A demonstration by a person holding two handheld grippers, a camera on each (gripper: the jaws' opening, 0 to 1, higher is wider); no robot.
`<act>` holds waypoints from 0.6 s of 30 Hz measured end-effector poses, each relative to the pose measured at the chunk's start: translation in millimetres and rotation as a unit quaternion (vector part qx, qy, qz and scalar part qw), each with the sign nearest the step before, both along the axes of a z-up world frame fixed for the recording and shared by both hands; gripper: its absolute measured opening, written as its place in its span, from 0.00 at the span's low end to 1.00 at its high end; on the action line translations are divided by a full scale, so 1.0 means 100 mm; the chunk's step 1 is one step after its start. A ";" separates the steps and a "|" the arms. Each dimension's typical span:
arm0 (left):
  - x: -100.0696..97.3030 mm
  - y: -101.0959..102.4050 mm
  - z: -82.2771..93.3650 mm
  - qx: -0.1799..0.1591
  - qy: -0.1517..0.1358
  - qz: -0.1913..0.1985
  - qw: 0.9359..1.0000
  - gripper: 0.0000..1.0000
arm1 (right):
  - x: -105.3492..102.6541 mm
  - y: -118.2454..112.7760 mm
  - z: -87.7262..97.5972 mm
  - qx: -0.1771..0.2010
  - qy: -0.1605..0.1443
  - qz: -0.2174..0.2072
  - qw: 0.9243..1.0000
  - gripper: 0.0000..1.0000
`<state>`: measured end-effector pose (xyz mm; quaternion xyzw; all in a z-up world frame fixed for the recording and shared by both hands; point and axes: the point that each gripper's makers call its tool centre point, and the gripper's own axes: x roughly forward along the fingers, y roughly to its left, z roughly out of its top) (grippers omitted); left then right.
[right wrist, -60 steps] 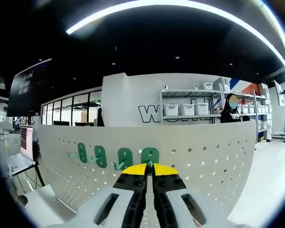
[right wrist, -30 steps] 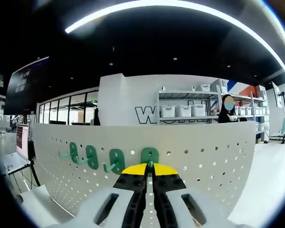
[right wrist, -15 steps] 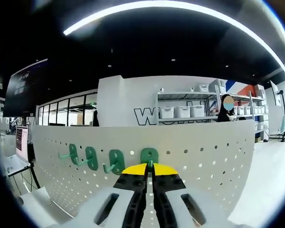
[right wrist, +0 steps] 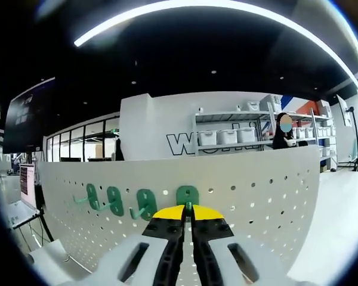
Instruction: Insert the hook assembly into the mounting plate slot until the hook locks in place.
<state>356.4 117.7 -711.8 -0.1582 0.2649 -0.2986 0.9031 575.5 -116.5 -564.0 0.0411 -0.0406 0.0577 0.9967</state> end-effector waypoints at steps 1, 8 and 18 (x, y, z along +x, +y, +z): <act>0.00 0.00 0.00 0.000 0.000 0.000 1.000 0.97 | 0.01 -0.01 0.00 0.002 0.000 0.000 1.000 0.00; -0.01 0.01 -0.01 -0.001 0.003 0.001 1.000 0.97 | 0.06 -0.01 0.01 0.001 0.008 -0.001 1.000 0.00; -0.02 0.02 -0.03 -0.004 0.004 0.004 1.000 0.97 | 0.05 -0.03 0.00 -0.002 0.000 -0.001 1.000 0.00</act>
